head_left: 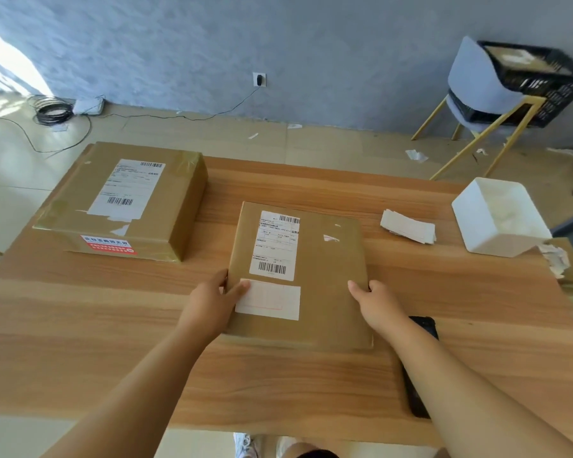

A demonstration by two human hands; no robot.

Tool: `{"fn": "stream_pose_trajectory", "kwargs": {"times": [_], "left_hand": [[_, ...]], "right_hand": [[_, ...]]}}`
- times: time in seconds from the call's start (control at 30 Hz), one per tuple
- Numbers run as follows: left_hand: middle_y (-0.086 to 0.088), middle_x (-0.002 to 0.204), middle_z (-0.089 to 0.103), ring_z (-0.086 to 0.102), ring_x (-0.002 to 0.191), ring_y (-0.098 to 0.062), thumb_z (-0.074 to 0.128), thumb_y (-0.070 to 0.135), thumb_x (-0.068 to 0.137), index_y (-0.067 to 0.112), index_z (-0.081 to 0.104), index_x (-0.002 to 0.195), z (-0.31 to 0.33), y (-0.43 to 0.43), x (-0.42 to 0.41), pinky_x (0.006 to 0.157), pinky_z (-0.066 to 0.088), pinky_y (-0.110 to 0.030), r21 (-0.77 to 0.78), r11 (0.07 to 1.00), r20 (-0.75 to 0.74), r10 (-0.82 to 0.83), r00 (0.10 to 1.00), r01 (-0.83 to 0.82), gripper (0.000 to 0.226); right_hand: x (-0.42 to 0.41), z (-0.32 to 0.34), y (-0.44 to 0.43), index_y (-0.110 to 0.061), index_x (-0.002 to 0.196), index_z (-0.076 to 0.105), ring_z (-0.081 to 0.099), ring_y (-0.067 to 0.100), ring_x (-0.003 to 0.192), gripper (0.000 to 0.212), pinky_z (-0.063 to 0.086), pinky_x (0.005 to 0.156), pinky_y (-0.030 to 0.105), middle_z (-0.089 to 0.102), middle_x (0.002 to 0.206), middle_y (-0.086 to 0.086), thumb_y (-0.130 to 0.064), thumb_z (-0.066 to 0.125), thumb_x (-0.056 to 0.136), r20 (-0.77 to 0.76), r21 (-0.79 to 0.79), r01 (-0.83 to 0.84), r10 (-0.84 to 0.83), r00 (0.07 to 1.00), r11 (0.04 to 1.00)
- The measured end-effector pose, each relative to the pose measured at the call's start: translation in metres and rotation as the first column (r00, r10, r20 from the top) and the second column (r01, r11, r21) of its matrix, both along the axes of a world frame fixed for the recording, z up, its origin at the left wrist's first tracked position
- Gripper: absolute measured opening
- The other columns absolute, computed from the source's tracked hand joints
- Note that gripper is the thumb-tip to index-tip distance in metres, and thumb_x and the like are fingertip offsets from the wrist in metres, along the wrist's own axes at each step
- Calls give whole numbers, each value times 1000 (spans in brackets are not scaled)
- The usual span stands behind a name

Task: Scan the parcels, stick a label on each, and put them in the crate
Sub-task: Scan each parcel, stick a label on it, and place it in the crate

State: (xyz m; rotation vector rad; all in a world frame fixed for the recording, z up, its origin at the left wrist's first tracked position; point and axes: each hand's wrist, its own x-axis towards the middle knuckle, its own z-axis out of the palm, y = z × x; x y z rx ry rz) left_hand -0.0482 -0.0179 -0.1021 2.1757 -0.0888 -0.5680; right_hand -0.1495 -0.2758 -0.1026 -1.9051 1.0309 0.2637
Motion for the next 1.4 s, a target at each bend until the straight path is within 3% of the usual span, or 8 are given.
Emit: {"fn": "stream_pose_trajectory", "kwargs": {"times": [0.13,0.27,0.47,0.57,0.73,1.1,1.3,1.4], "left_hand": [[13,108,59,59,96,-10,60,47,83,42,55,114,28,-7,-30,79,51,-36,-74,997,145,28,989,-18,32],[9,127,49,52,112,-11,65,45,80,27,41,140,56,1,-51,93,48,-38,-118,989,272,122,955,-93,66],[20,122,54,54,107,3,66,44,77,40,45,133,92,55,-76,86,49,-25,-288,913,328,377,866,-289,60],[29,111,58,55,99,12,67,42,78,46,47,127,99,97,-83,80,50,-23,-326,850,290,506,812,-413,53],[23,113,63,61,104,-7,67,30,83,37,51,128,96,179,-100,86,54,-40,-382,736,207,657,725,-558,49],[17,104,66,64,83,0,61,25,88,22,56,124,77,399,-108,58,48,-9,-302,584,174,811,559,-753,37],[7,114,66,66,89,-11,62,22,88,23,57,125,78,514,-94,72,50,-23,-252,547,141,837,529,-798,38],[10,111,67,66,87,-8,62,22,88,25,59,122,78,562,-79,69,49,-21,-216,554,153,832,532,-804,34]], "right_hand": [[-21,6,-11,-17,101,59,64,20,92,23,52,87,42,67,106,4,-38,51,96,181,120,40,-61,982,992],[-21,22,-16,-22,115,60,62,18,106,26,49,94,43,68,110,-5,-37,52,95,376,115,-20,-25,926,993],[15,68,24,-34,105,64,67,2,90,15,49,71,19,71,99,-18,-38,57,92,594,53,-222,148,791,974],[38,83,64,-33,106,65,68,7,90,18,51,73,26,72,99,-13,-39,61,89,643,41,-321,221,734,946],[74,92,151,-36,110,63,67,3,91,25,52,75,29,71,100,-17,-42,63,86,646,23,-518,383,660,855],[143,72,414,-35,99,64,67,8,88,15,56,80,38,70,95,-14,-43,62,87,573,36,-715,572,587,698],[168,64,538,-28,108,63,66,7,84,24,54,66,26,69,96,-13,-43,59,89,520,55,-747,620,588,663],[181,59,587,-26,111,62,66,12,89,26,56,80,37,68,100,-10,-41,59,90,487,79,-749,630,605,658]]}}
